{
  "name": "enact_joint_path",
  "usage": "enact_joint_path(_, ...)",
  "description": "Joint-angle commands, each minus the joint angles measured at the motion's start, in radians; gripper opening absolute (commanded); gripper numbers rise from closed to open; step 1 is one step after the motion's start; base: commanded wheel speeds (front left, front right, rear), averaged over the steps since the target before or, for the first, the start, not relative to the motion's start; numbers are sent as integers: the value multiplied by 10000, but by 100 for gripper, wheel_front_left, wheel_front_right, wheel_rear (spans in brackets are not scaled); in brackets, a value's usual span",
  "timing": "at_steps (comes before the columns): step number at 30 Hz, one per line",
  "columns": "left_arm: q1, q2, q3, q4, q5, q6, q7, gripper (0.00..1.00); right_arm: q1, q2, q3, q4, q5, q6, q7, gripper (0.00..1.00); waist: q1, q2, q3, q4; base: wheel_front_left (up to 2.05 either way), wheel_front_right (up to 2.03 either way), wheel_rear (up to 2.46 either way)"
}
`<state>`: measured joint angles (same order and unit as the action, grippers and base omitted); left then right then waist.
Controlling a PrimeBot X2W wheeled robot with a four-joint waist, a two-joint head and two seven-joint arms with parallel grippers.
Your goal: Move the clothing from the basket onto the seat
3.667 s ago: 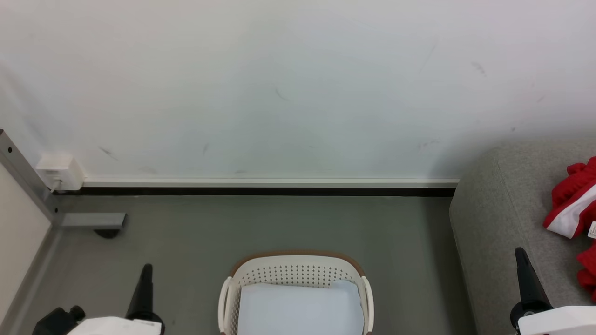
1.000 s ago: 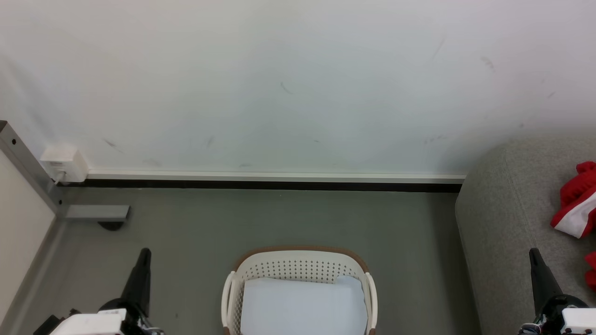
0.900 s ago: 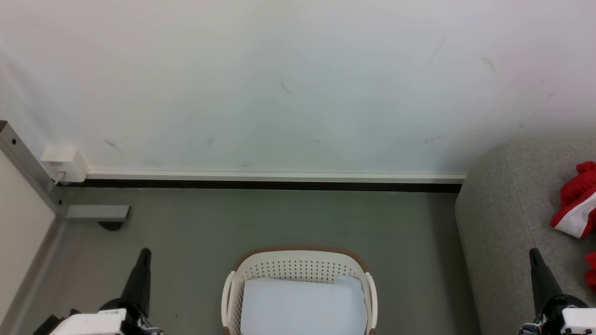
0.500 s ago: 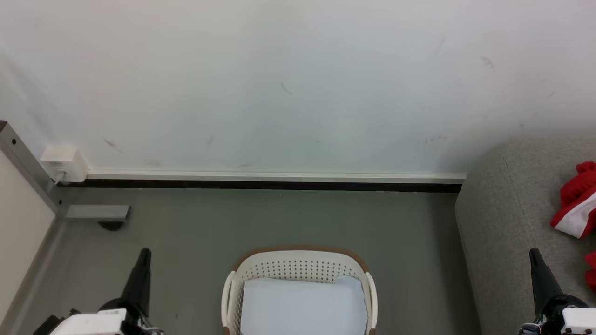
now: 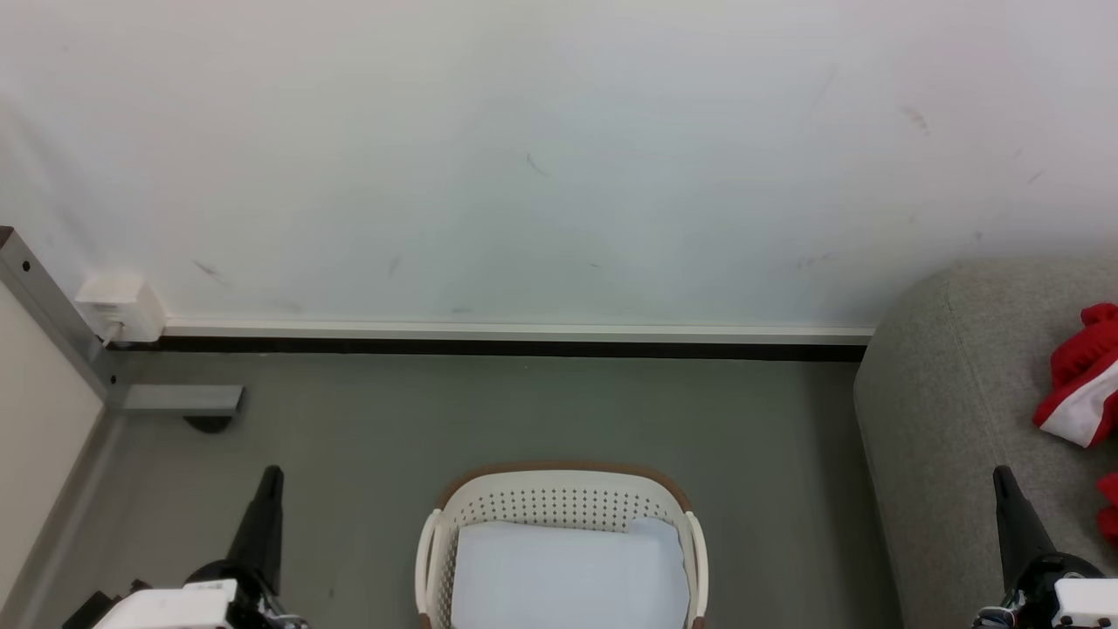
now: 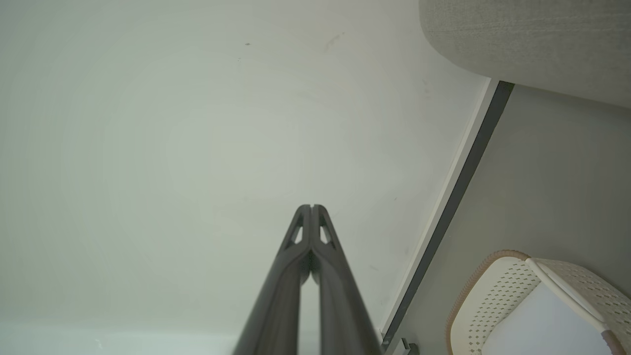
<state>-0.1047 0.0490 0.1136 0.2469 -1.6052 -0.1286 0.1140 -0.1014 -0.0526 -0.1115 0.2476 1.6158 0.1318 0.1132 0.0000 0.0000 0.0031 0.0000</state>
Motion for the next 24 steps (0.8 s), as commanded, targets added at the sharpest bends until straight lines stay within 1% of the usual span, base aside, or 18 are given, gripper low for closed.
enact_joint_path(1, -72, 18, 25, -39, -139, -45, 42, 0, -118, 27, -52, -57, -24, -21, 20, 0, 0, 0, 0, 0, 0, 0, 0)
enact_joint_path(24, -71, 18, 24, -40, -140, -45, 41, 0, -120, 29, -61, -57, -38, -21, 32, 0, 0, 0, 0, 0, 0, 0, 0)
